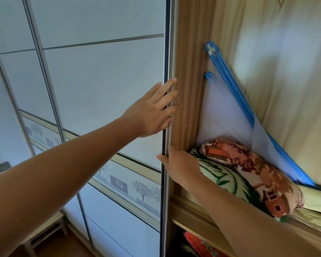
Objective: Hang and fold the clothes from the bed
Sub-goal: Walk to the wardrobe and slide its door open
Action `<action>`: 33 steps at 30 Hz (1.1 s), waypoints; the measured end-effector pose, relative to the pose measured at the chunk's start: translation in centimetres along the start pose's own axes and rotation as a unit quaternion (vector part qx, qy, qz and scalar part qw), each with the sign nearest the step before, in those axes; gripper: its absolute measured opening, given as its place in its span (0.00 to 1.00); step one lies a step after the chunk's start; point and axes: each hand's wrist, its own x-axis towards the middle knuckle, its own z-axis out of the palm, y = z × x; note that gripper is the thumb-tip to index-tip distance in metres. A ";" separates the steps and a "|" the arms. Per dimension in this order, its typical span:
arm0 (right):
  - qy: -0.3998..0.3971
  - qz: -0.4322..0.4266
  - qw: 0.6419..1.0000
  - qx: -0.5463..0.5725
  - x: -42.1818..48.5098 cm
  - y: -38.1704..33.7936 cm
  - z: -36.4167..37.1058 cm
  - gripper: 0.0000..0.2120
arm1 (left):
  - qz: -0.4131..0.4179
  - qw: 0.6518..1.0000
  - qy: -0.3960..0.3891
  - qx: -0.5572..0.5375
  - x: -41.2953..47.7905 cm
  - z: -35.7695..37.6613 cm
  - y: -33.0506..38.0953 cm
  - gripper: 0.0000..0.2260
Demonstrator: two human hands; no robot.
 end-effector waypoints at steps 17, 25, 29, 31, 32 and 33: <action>-0.047 0.015 0.999 0.021 0.2 -0.2 -0.7 0.32 | -0.027 0.999 -0.034 -0.013 0.1 -1.0 1.2 0.20; -0.212 -0.008 0.977 -0.029 -2.4 7.3 -4.8 0.20 | -0.037 0.991 -0.033 -0.124 2.3 -2.2 6.2 0.15; -0.204 -0.002 0.975 -0.082 -4.4 12.9 -7.8 0.26 | -0.129 0.937 -0.142 -0.291 4.5 -2.4 9.7 0.12; -0.183 0.033 0.981 -0.051 -5.9 15.8 -9.0 0.21 | -0.142 0.907 -0.226 -0.327 5.9 -1.4 11.3 0.18; -0.172 0.053 0.983 -0.032 -6.6 17.1 -9.5 0.18 | -0.135 0.896 -0.258 -0.335 6.7 -0.9 12.1 0.22; -0.177 0.081 0.980 -0.031 -7.5 18.1 -9.9 0.14 | -0.127 0.887 -0.286 -0.339 7.4 -0.3 12.9 0.23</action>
